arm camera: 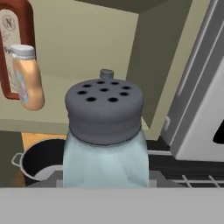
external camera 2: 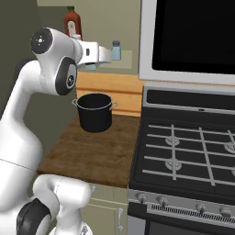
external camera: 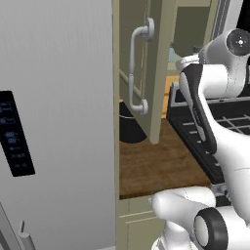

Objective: Put the shaker and condiment bottle from the counter next to their counterparts in the cabinet.

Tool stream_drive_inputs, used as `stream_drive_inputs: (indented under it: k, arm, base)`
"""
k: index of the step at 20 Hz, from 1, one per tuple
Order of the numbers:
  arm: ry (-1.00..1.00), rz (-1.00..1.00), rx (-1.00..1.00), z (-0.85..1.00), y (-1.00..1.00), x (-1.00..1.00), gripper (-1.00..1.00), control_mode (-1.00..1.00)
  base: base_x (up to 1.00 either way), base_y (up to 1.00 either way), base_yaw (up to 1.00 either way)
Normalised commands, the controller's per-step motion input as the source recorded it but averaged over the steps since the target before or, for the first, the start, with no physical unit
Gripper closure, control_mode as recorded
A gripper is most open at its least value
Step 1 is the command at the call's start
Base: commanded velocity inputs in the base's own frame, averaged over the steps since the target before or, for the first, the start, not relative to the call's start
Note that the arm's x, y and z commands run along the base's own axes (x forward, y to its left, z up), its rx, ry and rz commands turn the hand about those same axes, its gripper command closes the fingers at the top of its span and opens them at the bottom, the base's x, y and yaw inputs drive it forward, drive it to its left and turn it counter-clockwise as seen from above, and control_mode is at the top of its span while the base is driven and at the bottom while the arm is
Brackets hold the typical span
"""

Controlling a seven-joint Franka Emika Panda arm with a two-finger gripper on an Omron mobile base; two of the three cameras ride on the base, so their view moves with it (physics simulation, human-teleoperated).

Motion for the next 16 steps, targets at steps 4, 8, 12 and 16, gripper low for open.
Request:
stream_drive_inputs:
  k: [4,8,12,16]
  arm:
    - [0.00,0.00,0.00,0.12,0.00,0.23,1.00,-1.00]
    - [0.09,0.00,0.00,0.35,0.00,0.17,1.00,-1.00]
    - [0.09,0.00,0.00,0.31,0.00,0.21,1.00,-1.00]
    - [0.09,0.00,0.00,0.04,0.00,0.16,1.00,-1.00]
  base:
    - [0.00,0.00,0.00]
    - [0.00,0.00,0.00]
    - [0.00,0.00,0.00]
    - [0.00,0.00,0.00]
